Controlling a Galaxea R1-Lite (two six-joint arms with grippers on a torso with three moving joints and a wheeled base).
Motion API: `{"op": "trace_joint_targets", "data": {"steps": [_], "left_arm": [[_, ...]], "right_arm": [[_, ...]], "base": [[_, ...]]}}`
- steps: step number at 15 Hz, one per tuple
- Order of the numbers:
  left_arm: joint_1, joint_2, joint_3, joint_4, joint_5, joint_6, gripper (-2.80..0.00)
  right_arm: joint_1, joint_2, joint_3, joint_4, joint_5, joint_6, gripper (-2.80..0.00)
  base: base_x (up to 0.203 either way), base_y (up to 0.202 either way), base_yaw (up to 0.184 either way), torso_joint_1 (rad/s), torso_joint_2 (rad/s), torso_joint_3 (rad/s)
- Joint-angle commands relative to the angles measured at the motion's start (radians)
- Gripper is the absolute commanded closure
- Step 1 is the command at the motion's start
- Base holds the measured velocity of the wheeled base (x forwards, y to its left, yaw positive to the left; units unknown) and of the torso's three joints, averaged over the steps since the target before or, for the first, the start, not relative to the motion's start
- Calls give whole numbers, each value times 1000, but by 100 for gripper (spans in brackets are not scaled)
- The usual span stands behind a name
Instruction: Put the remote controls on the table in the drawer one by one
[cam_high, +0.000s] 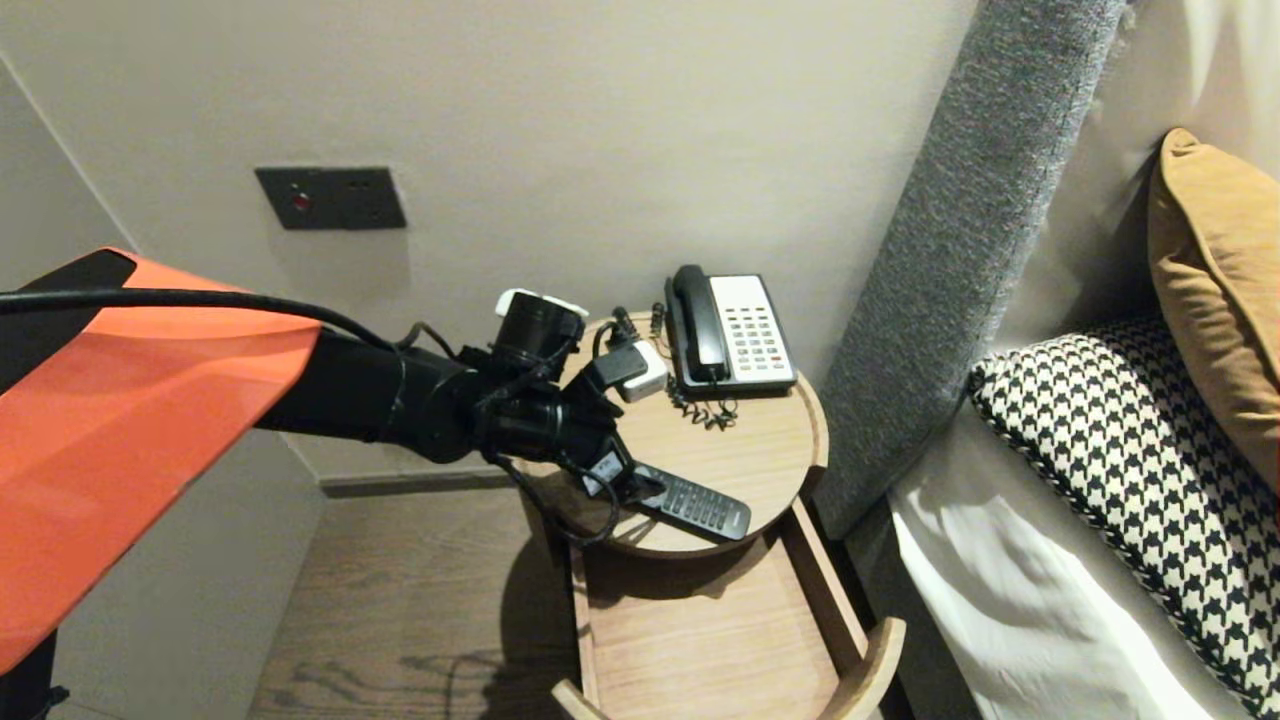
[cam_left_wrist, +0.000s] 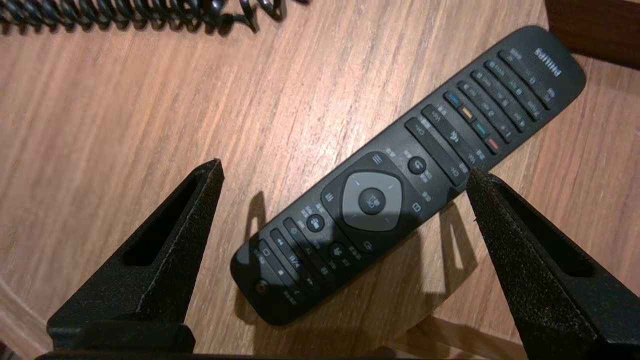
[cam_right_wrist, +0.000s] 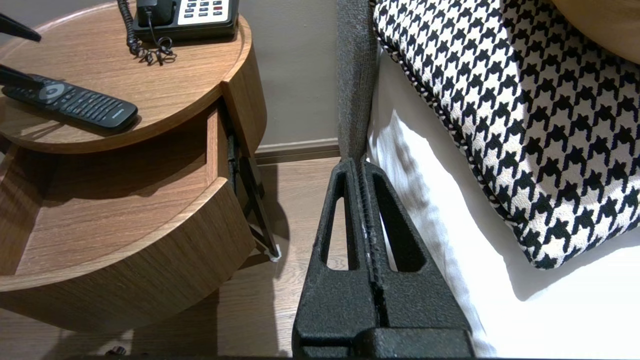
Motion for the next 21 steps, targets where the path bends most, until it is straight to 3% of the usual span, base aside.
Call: {"op": "trace_joint_targets", "data": {"steps": [1,7,14,21], "left_arm": [[-2,-9,2,1,5,4,-280],[-41,2,6,10,112,52,-280],[-73,13,5,-2,230,34,-280],[-71,-47,25,-12,229,25,-280]], "right_arm": [[0,0,40,-1,0,0,0],[0,0,40,-1,0,0,0],[0,1,40,-1,0,0,0],[-1,0,40,-1,0,0,0]], "base": [[0,0,0,0,0,0],[0,0,0,0,0,0],[0,0,0,0,0,0],[0,0,0,0,0,0]]}}
